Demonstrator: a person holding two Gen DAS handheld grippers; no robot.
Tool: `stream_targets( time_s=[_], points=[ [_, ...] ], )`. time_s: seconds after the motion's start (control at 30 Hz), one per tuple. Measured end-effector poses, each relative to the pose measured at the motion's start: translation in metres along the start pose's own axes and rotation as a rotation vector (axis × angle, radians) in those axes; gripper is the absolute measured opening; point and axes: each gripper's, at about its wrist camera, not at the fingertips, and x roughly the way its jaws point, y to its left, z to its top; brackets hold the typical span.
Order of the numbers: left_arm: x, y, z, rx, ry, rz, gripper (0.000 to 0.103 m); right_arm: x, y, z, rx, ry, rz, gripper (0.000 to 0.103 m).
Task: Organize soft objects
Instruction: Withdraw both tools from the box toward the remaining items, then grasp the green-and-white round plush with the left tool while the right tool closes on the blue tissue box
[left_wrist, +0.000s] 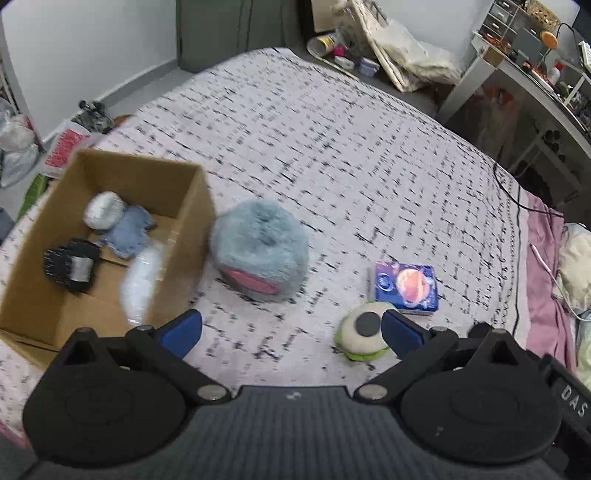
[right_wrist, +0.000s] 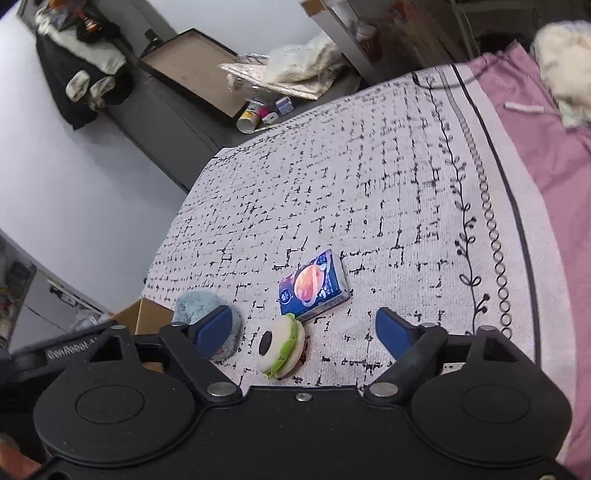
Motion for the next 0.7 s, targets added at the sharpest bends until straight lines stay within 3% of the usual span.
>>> stream_targets(
  time_s=[0.27,0.53,0.6,0.7],
  points=[
    [0.041,-0.029,-0.015,0.057,0.06,-0.055,0.101,0.007,-0.025,0.007,0.102,-0.043,0.022,0.079],
    [0.076,-0.05,-0.026,0.08,0.113,-0.094,0.098,0.028,-0.03,0.008,0.092,-0.01,0.009,0.079],
    [0.084,-0.051,-0.027,0.075,0.13,-0.093,0.092,0.033,-0.03,0.008,0.085,-0.002,0.009,0.079],
    [0.093,-0.05,-0.028,0.073,0.151,-0.056,0.073,0.043,-0.03,0.009,0.076,0.013,-0.002,0.079]
  ],
)
